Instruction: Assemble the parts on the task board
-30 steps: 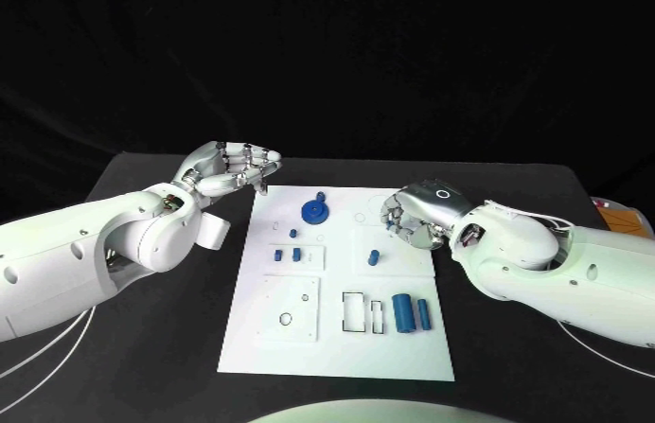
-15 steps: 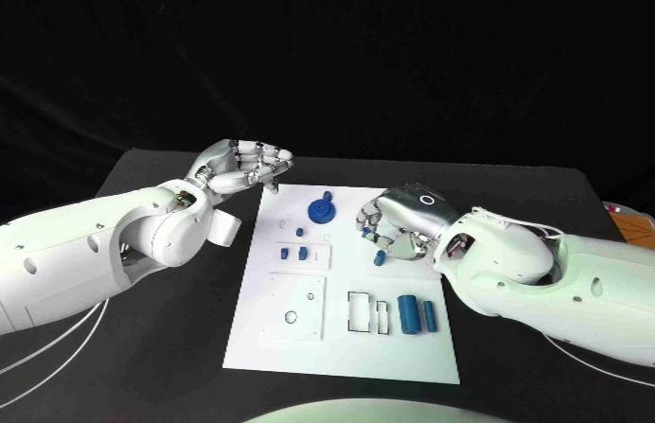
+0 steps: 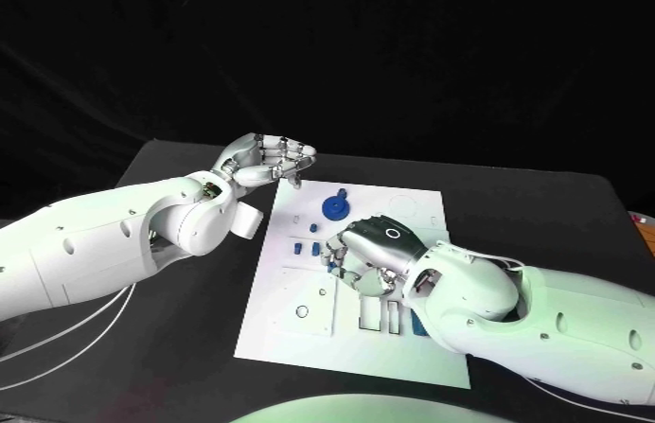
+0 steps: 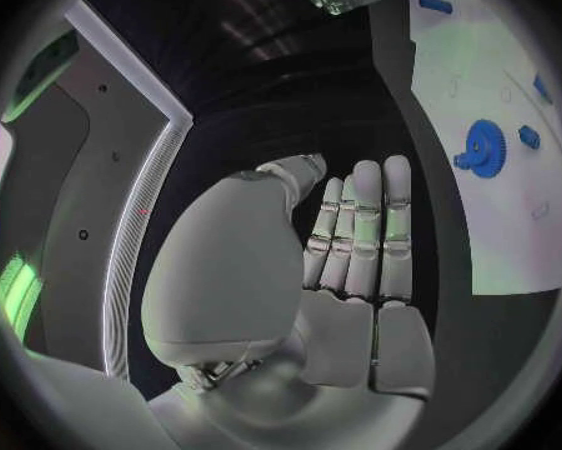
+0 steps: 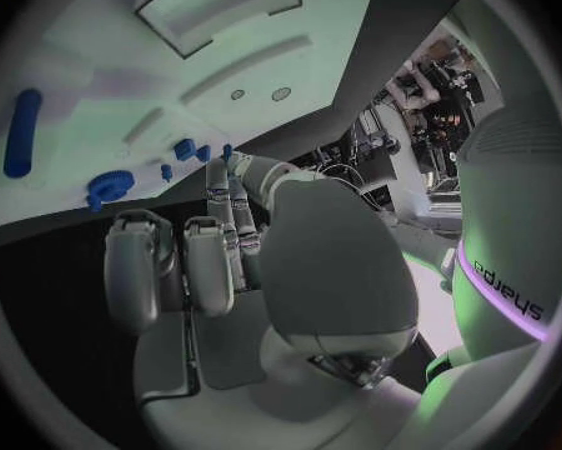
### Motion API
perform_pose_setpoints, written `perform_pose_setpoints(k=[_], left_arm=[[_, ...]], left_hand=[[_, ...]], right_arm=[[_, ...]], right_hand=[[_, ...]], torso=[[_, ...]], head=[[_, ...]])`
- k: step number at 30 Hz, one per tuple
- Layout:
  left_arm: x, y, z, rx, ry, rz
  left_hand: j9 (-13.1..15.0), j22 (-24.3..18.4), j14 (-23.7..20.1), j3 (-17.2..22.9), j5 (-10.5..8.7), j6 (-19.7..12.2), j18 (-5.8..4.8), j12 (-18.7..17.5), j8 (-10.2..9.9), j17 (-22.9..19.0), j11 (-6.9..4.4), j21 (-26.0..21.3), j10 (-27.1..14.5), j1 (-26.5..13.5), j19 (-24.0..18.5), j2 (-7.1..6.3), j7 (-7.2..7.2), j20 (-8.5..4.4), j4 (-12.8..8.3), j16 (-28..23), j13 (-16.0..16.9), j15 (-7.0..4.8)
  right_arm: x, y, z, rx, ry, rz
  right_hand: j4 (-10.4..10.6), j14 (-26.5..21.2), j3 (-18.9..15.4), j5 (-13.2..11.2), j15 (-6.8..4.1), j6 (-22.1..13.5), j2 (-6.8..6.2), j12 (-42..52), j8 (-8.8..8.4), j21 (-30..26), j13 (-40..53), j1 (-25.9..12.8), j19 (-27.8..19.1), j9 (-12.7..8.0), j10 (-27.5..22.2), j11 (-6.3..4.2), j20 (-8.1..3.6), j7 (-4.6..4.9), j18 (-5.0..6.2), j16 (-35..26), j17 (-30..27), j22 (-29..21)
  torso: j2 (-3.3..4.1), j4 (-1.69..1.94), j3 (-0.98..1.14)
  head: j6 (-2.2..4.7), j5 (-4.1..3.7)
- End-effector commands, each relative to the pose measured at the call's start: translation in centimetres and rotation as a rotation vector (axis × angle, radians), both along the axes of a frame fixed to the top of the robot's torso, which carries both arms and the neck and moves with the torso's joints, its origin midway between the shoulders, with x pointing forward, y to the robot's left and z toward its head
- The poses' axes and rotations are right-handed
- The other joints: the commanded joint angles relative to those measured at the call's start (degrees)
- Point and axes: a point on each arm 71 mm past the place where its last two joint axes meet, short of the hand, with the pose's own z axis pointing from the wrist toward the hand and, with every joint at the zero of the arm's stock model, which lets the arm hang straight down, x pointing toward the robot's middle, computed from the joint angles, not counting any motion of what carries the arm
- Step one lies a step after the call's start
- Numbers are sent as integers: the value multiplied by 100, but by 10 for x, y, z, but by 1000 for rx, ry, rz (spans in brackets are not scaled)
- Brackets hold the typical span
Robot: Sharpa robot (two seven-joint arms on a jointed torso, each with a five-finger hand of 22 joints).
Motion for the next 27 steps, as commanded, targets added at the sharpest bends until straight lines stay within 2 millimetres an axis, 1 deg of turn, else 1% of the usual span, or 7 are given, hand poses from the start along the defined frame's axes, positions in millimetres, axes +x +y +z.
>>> perform_pose_setpoints(k=[1,2,4,9,15,21,27], left_arm=[[0,-2,1,-14,-1,-1],[0,-3,1,-14,0,-1],[1,-3,0,-14,0,-1],[1,-4,0,-15,1,-3],[1,-5,0,-14,4,-4],[1,-4,0,-13,6,-3],[1,-4,-1,-12,7,-3]], left_hand=[[2,-7,-35,-36,9,-16,72,38,-27,-6,4,-19,-45,-48,-23,25,4,13,5,-21,-6,6],[2,-7,-35,-36,9,-16,72,38,-27,-6,4,-19,-45,-48,-23,25,4,13,5,-21,-6,6],[2,-11,-43,-43,9,-21,72,46,-27,-7,6,-27,-52,-54,-27,24,5,17,7,-22,-4,9],[1,-14,-48,-47,9,-30,72,52,-31,-8,8,-32,-57,-55,-29,24,7,19,7,-23,-3,11],[-1,-17,-53,-52,9,-41,72,57,-36,-9,10,-38,-64,-58,-31,23,10,21,7,-23,-2,13],[-3,-20,-59,-59,8,-54,72,64,-41,-10,13,-45,-75,-62,-34,21,15,24,9,-24,-1,16],[-4,-22,-62,-62,9,-59,72,67,-43,-11,14,-48,-79,-63,-35,22,16,26,10,-24,-1,17]], right_arm=[[-4,6,-7,-4,15,29],[-5,7,-9,-3,19,31],[-6,9,-13,-2,25,34],[-7,12,-20,-4,37,34],[-6,13,-27,-16,52,31],[-7,12,-31,-25,63,31],[-7,11,-34,-31,69,30]], right_hand=[[0,230,37,-2,-46,23,3,-1,19,46,-4,-47,178,8,56,-6,-38,11,-70,-31,-9,1031],[0,230,38,-3,-45,23,3,-2,19,50,-4,-48,179,8,56,-6,-38,11,-70,-31,-8,1033],[-1,230,40,-3,-45,22,4,-3,19,62,-5,-49,185,9,56,-6,-37,11,-73,-29,-5,1039],[-22,230,61,42,-43,4,0,-24,10,91,-18,-73,198,15,57,-1,-37,18,-80,-32,-11,1056],[-25,230,61,49,-41,1,-4,-28,10,96,-21,-87,200,17,60,1,-36,19,-81,-33,-13,1059],[-25,230,61,49,-41,1,-4,-28,10,96,-21,-87,200,17,60,1,-36,19,-81,-33,-13,1059],[-25,230,61,49,-41,1,-4,-28,10,96,-21,-87,200,17,60,1,-36,19,-81,-33,-13,1059]], torso=[[8,-7,-4],[9,-11,-1],[10,-14,5],[12,-1,4],[14,-3,8],[18,-8,15],[14,-9,10]], head=[[-31,71],[-45,106],[-61,147],[-90,207],[-124,238],[-162,286],[-181,299]])
